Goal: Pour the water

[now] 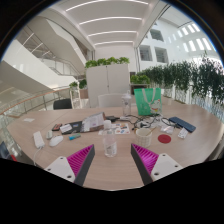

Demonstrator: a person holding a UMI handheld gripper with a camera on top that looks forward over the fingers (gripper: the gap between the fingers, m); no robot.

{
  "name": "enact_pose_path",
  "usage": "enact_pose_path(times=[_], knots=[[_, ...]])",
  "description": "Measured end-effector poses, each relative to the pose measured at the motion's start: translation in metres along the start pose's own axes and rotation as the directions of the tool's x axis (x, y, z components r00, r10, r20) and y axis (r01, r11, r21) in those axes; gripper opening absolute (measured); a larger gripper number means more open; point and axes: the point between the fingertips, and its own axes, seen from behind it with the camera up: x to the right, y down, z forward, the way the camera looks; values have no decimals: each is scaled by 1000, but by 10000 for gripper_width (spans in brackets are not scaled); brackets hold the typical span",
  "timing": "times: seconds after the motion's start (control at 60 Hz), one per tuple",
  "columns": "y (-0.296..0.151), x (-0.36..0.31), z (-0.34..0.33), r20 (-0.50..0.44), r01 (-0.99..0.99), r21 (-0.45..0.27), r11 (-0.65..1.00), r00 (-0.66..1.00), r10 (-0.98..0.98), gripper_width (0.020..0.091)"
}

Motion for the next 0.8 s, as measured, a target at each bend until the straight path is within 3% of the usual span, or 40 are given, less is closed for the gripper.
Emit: enact_pose_path(times=[0.2, 0.417, 0.483, 0.5, 0.533, 0.583, 0.733, 0.8], knots=[[30, -30, 123, 29, 89, 38, 995, 995, -90, 809], [33, -18, 205, -19, 68, 83, 994, 998, -66, 811], [35, -21, 223, -1, 68, 81, 994, 998, -68, 755], [30, -21, 226, 2, 57, 92, 994, 998, -58, 713], [26, -17, 231, -7, 53, 101, 993, 999, -53, 531], [25, -16, 237, -12, 53, 92, 994, 999, -52, 522], [27, -18, 242, -6, 75, 83, 994, 997, -75, 382], [25, -17, 241, 3, 92, 80, 992, 996, -93, 381]])
